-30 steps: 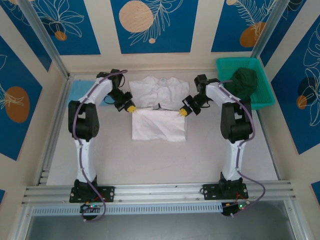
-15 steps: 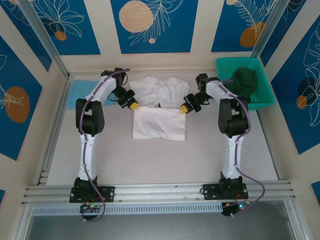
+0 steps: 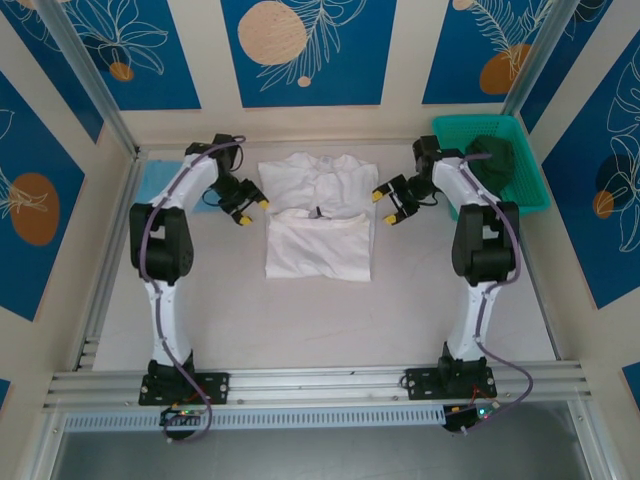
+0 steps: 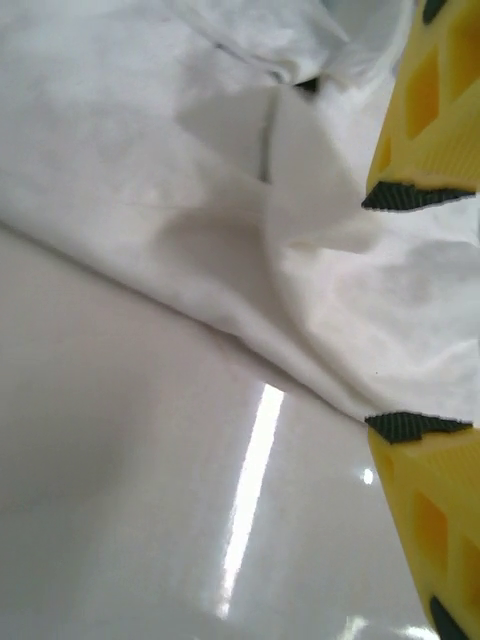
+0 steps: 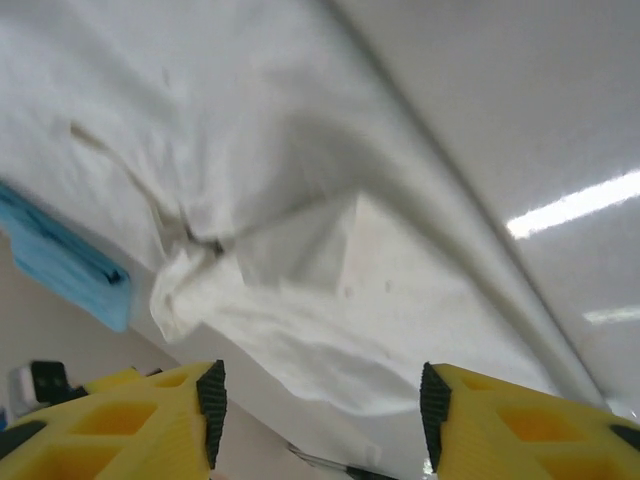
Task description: Fold and stack the t-shirts
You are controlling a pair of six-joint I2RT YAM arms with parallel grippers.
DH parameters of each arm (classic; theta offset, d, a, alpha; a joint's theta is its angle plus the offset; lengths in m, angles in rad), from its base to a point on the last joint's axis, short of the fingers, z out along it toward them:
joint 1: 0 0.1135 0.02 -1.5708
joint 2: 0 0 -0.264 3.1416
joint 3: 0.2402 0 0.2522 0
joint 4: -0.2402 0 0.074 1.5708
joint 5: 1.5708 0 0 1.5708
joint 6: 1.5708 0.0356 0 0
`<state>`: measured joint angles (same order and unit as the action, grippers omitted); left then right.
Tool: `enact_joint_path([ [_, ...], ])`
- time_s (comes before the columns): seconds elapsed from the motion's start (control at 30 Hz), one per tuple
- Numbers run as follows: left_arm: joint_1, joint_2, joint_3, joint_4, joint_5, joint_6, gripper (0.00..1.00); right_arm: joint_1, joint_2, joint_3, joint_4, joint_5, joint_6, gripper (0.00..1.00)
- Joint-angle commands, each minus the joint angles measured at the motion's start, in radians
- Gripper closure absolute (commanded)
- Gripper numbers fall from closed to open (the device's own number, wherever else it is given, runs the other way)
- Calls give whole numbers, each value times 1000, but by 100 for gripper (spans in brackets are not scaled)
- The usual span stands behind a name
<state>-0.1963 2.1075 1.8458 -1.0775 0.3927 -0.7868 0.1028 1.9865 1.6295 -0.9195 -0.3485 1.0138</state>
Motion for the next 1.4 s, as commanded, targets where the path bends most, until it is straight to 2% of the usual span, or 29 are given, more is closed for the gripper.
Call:
enact_joint_path([
  [0.0,-68,-116,-131,21,44,82,60,79,-123,-156,27,-76,-110,51],
  [0.1,-125,-170,-258,10,65,123,60,151,-160,-263,30,-77,-167,54],
  [0.17,-145,-196,-345,36,79,124,55,192,-165,-315,37,-44,-182,53],
  [0.3,-156,-210,-471,110,107,90,44,218,-152,-425,130,-91,-117,53],
  [0.37,-168,-198,-507,159,133,68,44,233,-125,-423,123,-50,-118,55],
  [0.47,-199,-162,-514,160,60,87,44,231,-73,-403,61,37,-135,58],
  [0.67,-218,-106,-551,109,-175,82,48,194,-41,-460,60,100,-120,62],
  [0.93,-219,-55,-540,54,-358,101,77,174,-40,-483,23,184,-138,62],
  [1.0,-219,-50,-537,35,-389,120,81,169,-44,-498,25,183,-138,62],
  [1.1,-219,-61,-558,14,-407,143,81,167,-54,-518,32,179,-142,62],
  [1.27,-220,-133,-647,13,-353,178,80,170,-91,-564,29,147,-142,62],
  [1.37,-221,-204,-706,-4,-318,187,76,183,-145,-611,30,118,-129,62],
])
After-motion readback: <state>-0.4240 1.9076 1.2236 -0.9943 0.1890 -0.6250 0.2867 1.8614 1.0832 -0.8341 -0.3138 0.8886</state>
